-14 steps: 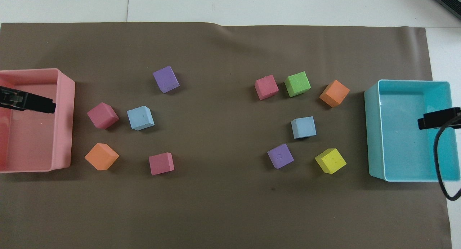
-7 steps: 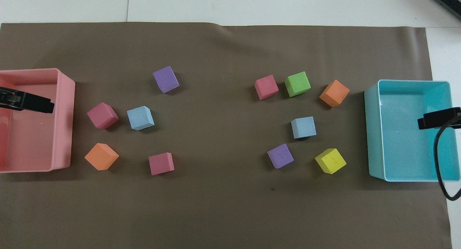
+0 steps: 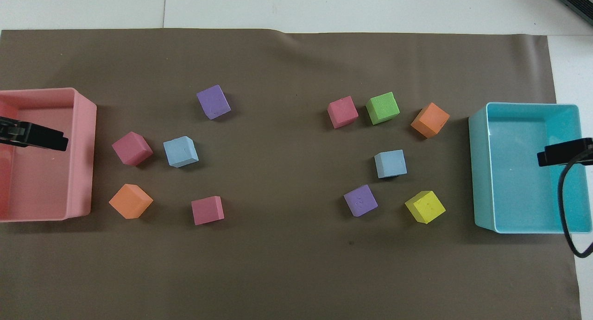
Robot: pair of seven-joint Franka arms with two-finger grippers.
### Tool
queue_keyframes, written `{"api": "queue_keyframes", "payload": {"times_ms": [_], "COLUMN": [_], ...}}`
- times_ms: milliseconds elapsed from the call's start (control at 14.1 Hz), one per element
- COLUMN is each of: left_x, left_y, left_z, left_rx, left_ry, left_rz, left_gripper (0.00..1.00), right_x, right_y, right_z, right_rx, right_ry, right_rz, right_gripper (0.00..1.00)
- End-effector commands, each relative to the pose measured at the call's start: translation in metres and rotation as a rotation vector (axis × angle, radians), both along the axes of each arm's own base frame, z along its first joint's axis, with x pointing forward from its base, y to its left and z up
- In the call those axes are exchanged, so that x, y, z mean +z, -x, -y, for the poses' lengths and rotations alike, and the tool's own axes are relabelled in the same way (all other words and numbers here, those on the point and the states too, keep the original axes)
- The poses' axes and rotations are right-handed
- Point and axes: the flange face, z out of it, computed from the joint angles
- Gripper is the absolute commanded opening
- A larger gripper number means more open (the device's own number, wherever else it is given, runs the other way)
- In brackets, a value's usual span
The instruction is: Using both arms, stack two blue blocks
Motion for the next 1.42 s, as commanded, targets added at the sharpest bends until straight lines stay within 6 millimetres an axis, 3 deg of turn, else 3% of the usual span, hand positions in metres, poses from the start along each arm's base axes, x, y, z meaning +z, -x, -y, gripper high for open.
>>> {"api": "queue_keyframes", "payload": {"times_ms": [0, 1350], "left_x": [-0.0004, 0.0007], "left_y": [0.0081, 0.0085], "left_z": [-0.0011, -0.0038], "left_rx": [0.011, 0.013], "left_ry": [0.009, 0.007], "left_rz": [-0.008, -0.014], "left_gripper": [1.0, 1.0], "right_x": [0.0028, 0.0028], "right_y": [0.0015, 0.0015], "right_z": [0.0001, 0.0001], "right_rx": [-0.014, -0.014], "right_ry": [-0.012, -0.012], "right_rz": [0.008, 0.008], "right_gripper": [1.0, 1.0]}}
